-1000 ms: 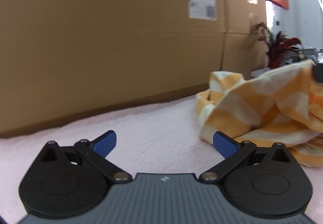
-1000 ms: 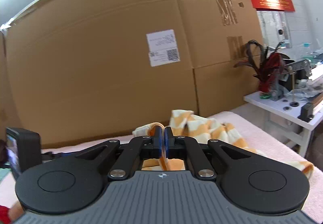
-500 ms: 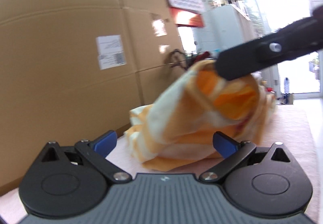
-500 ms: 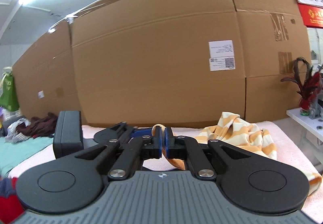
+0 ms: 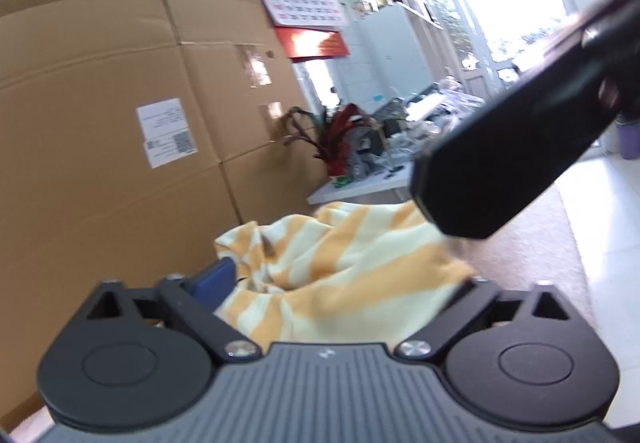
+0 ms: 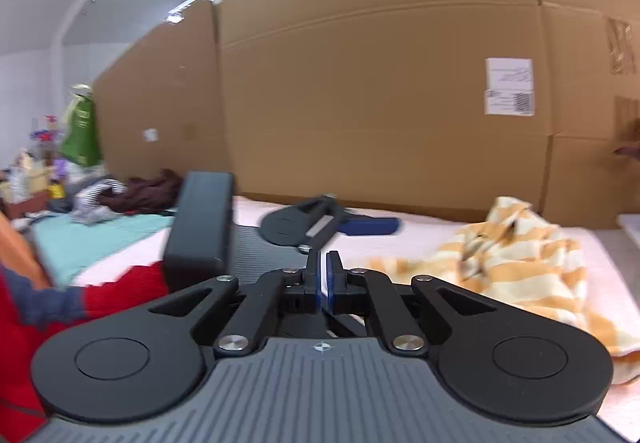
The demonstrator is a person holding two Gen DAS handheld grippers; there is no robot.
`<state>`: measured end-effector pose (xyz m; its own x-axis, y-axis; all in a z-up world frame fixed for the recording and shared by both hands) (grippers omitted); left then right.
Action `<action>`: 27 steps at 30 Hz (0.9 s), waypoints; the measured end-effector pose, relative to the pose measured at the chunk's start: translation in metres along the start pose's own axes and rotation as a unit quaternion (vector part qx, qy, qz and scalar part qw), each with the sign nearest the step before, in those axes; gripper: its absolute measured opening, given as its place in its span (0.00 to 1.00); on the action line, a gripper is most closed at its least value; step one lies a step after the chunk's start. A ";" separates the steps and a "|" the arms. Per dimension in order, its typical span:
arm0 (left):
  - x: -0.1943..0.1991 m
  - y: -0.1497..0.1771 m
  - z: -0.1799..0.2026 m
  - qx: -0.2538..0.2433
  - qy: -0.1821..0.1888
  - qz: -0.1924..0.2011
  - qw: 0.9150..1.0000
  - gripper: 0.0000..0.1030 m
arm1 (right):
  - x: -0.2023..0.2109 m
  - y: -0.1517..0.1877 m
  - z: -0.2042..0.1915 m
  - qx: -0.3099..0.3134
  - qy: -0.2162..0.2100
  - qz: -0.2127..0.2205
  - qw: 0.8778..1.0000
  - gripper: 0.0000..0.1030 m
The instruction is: Fold clothes
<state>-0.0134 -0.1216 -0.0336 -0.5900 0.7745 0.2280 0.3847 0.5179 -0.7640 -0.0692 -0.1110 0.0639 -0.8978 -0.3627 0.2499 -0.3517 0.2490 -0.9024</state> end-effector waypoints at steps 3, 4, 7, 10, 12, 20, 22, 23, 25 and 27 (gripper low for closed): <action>0.001 0.001 0.001 -0.008 -0.006 -0.005 1.000 0.61 | 0.007 -0.005 0.004 0.001 0.020 0.028 0.999 0.24; -0.001 0.004 -0.002 -0.001 -0.011 -0.012 1.000 0.62 | 0.009 -0.007 0.011 -0.006 0.044 0.040 0.998 0.39; -0.005 0.012 -0.014 0.024 -0.026 -0.036 0.999 0.72 | 0.019 -0.011 0.041 -0.046 0.133 0.077 0.987 0.45; -0.008 0.018 -0.024 0.032 -0.054 -0.053 0.997 0.73 | 0.032 -0.006 0.076 -0.102 0.217 0.078 0.968 0.45; -0.011 0.021 -0.029 0.038 -0.065 -0.063 0.995 0.59 | 0.035 0.003 0.094 -0.141 0.240 0.064 0.958 0.45; -0.008 0.032 -0.049 0.086 -0.096 -0.071 0.989 0.22 | 0.011 0.032 0.118 -0.208 0.256 0.062 0.942 0.45; -0.007 0.035 -0.056 0.100 -0.104 -0.074 0.987 0.22 | 0.000 0.034 0.120 -0.210 0.252 0.060 0.943 0.45; -0.007 0.037 -0.060 0.108 -0.110 -0.077 0.985 0.22 | -0.005 0.035 0.119 -0.208 0.249 0.057 0.944 0.44; -0.007 0.042 -0.069 0.126 -0.123 -0.081 0.981 0.22 | -0.014 0.035 0.118 -0.204 0.249 0.049 0.946 0.34; -0.005 0.047 -0.082 0.153 -0.137 -0.084 0.975 0.23 | -0.023 0.035 0.121 -0.201 0.264 0.038 0.943 0.13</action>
Point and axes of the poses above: each gripper's, at about its wrist camera, not at the fingertips, and x roughly against the way its jaws point, z to its right, y to its underside, the point moved 7 cm from there along -x, roughly the way its jaws point, and after that the axes turned 14 degrees about -x, right-handed, at the moved point
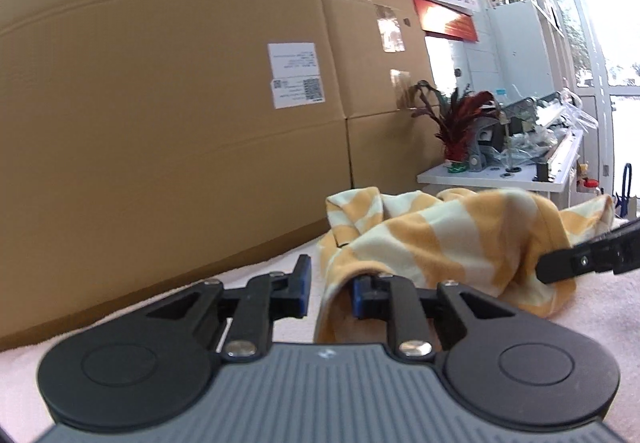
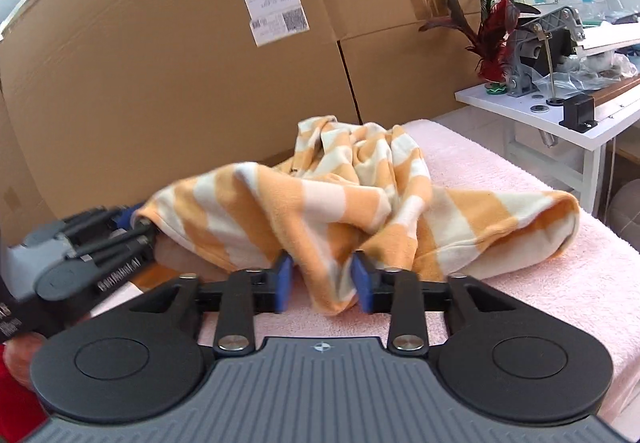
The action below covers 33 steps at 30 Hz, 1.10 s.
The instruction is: Fold clothes
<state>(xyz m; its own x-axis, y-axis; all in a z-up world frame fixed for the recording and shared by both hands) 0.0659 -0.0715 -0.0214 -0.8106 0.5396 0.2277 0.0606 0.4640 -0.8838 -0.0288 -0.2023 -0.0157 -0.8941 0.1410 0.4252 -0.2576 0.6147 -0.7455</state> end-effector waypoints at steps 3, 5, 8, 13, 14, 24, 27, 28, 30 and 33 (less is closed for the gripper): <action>0.001 0.001 -0.020 0.048 -0.016 0.004 0.999 0.25 | 0.001 -0.008 0.001 -0.040 -0.020 -0.005 0.999 0.08; 0.004 0.002 -0.034 0.081 -0.025 0.013 0.996 0.25 | 0.015 -0.020 -0.003 -0.076 -0.070 0.010 0.995 0.08; 0.012 0.001 -0.047 0.112 -0.038 0.033 0.992 0.25 | 0.042 -0.039 -0.021 -0.091 -0.135 0.050 0.985 0.07; 0.024 -0.001 -0.062 0.156 -0.029 0.061 0.985 0.25 | 0.082 -0.063 -0.061 -0.066 -0.222 0.120 0.965 0.03; 0.026 -0.002 -0.062 0.157 -0.028 0.066 0.985 0.25 | 0.083 -0.065 -0.069 -0.052 -0.222 0.130 0.965 0.07; 0.049 -0.009 -0.072 0.192 -0.011 0.118 0.974 0.26 | 0.009 0.039 -0.115 0.183 -0.095 0.030 0.978 0.72; 0.053 -0.013 -0.070 0.186 -0.009 0.129 0.974 0.26 | -0.021 0.063 -0.118 0.255 -0.015 0.039 0.966 0.70; 0.053 -0.013 -0.069 0.181 -0.009 0.129 0.975 0.26 | -0.030 0.065 -0.116 0.267 0.014 0.045 0.963 0.67; 0.051 -0.014 -0.066 0.172 -0.008 0.123 0.977 0.27 | -0.049 0.062 -0.104 0.262 0.072 0.040 0.961 0.40; 0.048 -0.013 -0.063 0.165 -0.010 0.113 0.980 0.28 | -0.055 0.041 -0.083 0.177 0.096 0.012 0.979 0.12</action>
Point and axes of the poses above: each gripper's, at about its wrist camera, not at the fingertips, and x roughly against the way its jaws point, z to its right, y to its underside, the point moved 7 cm from there along -x, roughly the way its jaws point, and after that the axes turned 14 degrees about -x, right-handed, at the moved point
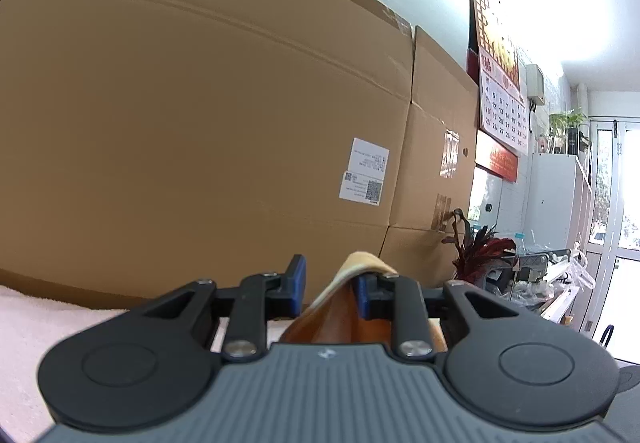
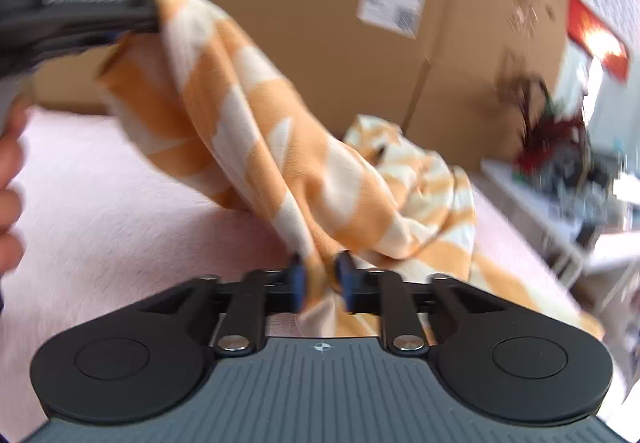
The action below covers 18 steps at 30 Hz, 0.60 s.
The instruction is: Fold clothes
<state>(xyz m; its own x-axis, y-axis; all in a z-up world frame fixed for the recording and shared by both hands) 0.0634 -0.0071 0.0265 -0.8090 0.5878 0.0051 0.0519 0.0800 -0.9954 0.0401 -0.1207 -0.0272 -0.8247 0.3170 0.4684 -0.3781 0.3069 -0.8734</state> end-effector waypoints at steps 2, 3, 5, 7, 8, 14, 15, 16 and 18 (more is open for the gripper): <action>0.000 0.000 -0.002 0.002 -0.007 -0.001 1.000 0.43 | 0.016 -0.015 0.019 -0.075 -0.031 0.002 0.997 0.11; 0.000 0.001 -0.004 0.006 -0.011 0.000 1.000 0.49 | 0.027 -0.023 0.027 -0.105 -0.054 0.010 0.993 0.11; 0.000 0.002 -0.006 0.013 -0.017 0.000 1.000 0.61 | 0.047 -0.036 0.035 -0.154 -0.126 0.023 0.980 0.11; -0.001 0.002 -0.005 0.011 -0.015 -0.001 1.000 0.62 | 0.068 -0.048 0.043 -0.207 -0.199 0.032 0.957 0.11; -0.001 0.003 -0.002 0.002 -0.013 -0.003 1.000 0.63 | 0.078 -0.054 0.048 -0.226 -0.224 0.042 0.947 0.11; -0.008 0.010 0.017 -0.058 -0.009 -0.022 0.998 0.65 | 0.124 -0.074 0.053 -0.272 -0.384 0.064 0.880 0.09; -0.011 0.012 0.017 -0.064 -0.015 -0.030 0.997 0.67 | 0.131 -0.074 0.048 -0.268 -0.422 0.060 0.864 0.08; -0.014 0.015 0.017 -0.069 -0.023 -0.040 0.997 0.69 | 0.138 -0.072 0.043 -0.261 -0.457 0.058 0.848 0.08; -0.019 0.020 0.014 -0.076 -0.040 -0.057 0.995 0.70 | 0.150 -0.067 0.031 -0.231 -0.482 0.056 0.843 0.08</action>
Point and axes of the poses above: each gripper's, at about its wrist camera, not at the fingertips, and x roughly against the way its jaws point, z to its right, y to its underside, the point moved 7 cm from there along -x, roughly the way its jaws point, and after that the axes turned 14 degrees about -x, right-handed, at the moved point
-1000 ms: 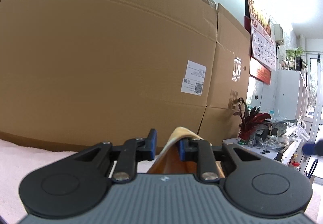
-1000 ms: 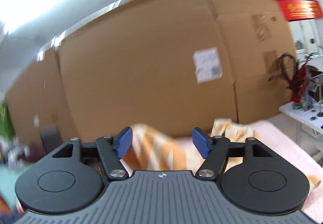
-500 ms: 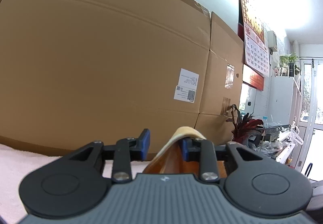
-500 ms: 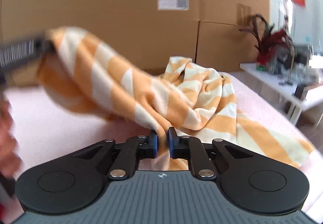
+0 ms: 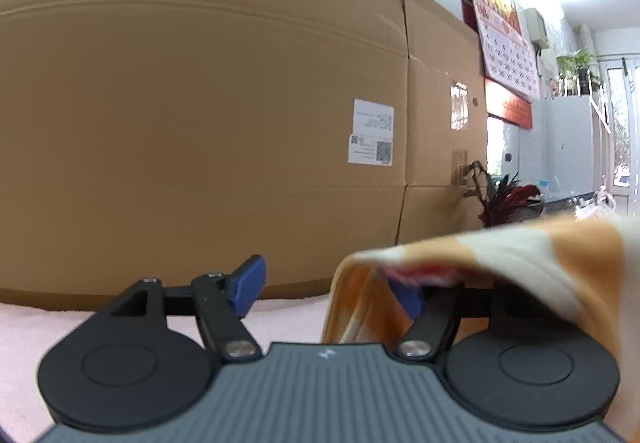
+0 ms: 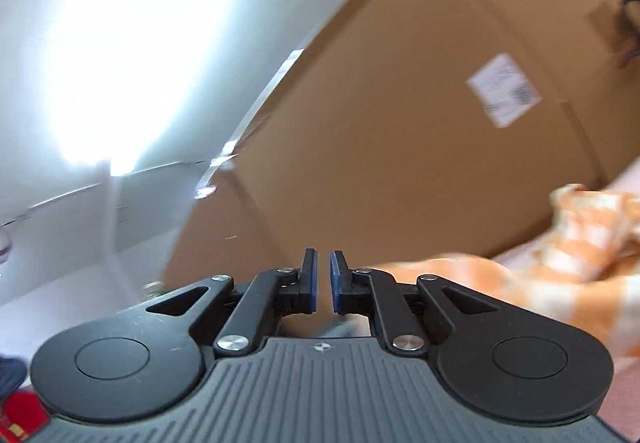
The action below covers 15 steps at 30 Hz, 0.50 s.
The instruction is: Fold clothes
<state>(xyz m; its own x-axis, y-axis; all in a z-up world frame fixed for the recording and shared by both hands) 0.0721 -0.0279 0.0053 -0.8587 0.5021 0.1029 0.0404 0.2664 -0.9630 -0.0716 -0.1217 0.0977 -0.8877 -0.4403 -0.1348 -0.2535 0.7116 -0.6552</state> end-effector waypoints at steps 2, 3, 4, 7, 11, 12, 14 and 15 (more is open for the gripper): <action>-0.003 0.002 -0.003 0.000 -0.009 -0.007 1.000 0.74 | -0.006 0.008 -0.002 0.051 0.053 -0.002 0.997 0.17; -0.003 0.003 -0.004 0.000 -0.014 -0.007 1.000 0.75 | -0.007 0.010 0.003 0.068 0.091 0.002 0.994 0.34; -0.004 0.003 -0.006 0.002 -0.018 -0.007 1.000 0.79 | -0.009 0.014 0.008 0.087 0.131 0.004 0.988 0.43; -0.005 0.004 -0.012 0.015 -0.020 -0.008 1.000 0.87 | -0.019 0.031 0.030 0.148 0.229 -0.020 0.962 0.52; -0.007 0.006 -0.018 0.033 -0.015 -0.014 0.999 0.88 | -0.036 0.066 0.064 0.194 0.303 -0.087 0.929 0.56; -0.008 0.007 -0.018 0.035 -0.015 -0.015 0.999 0.88 | -0.040 0.074 0.071 0.198 0.314 -0.103 0.923 0.57; -0.009 0.008 -0.020 0.036 -0.015 -0.018 0.999 0.88 | -0.050 0.090 0.082 0.203 0.334 -0.133 0.911 0.47; -0.010 0.009 -0.021 0.037 -0.016 -0.019 0.999 0.89 | -0.055 0.096 0.086 0.202 0.342 -0.145 0.906 0.14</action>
<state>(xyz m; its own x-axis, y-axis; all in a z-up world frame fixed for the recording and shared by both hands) 0.0913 -0.0136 0.0012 -0.8746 0.4661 0.1335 -0.0295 0.2237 -0.9742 -0.0145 -0.0761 -0.0220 -0.8716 -0.0367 0.4888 -0.4760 0.3015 -0.8262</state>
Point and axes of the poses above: each gripper's, at about its wrist camera, not at the fingertips, and x roughly against the way its jaws point, z to its right, y to its underside, the point moved 7 cm from there along -x, roughly the way its jaws point, and after that the axes turned 14 degrees about -x, right-handed, at the moved point
